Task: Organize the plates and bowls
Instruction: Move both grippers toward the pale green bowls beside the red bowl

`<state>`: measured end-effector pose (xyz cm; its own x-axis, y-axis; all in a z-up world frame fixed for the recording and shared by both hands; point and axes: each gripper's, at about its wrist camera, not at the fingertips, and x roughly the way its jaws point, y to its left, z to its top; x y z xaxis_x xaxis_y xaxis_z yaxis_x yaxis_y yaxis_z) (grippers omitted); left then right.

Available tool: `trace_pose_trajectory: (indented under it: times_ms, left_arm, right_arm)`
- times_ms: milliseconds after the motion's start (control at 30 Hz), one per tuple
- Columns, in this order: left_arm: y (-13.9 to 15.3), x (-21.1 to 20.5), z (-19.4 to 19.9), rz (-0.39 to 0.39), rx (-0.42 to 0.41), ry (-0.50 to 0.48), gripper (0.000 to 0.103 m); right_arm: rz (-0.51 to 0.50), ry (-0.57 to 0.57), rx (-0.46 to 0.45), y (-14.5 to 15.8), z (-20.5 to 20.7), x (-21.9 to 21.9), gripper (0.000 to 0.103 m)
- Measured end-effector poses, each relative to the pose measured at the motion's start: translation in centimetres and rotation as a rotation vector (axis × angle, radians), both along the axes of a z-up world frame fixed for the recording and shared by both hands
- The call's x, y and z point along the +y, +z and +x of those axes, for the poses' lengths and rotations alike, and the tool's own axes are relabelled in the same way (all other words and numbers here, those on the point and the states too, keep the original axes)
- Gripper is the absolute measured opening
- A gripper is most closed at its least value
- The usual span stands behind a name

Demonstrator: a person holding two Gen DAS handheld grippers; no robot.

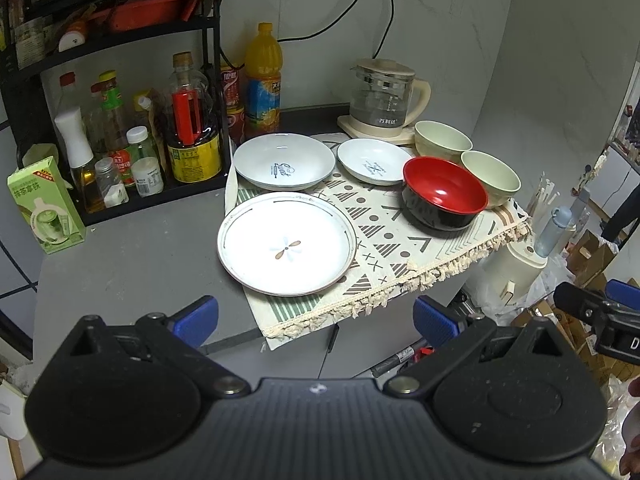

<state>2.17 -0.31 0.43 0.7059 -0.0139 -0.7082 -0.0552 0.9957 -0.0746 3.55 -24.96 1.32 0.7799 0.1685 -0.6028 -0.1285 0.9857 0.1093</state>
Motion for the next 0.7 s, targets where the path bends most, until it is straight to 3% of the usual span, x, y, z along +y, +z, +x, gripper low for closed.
trace_pose_trajectory:
  times_ms: [700]
  left_arm:
    - [-1.3,-2.7,3.0,0.018,0.039,-0.015,0.102]
  right_arm:
    - [0.003,-0.011,0.03,-1.4,2.2,-1.9,0.103]
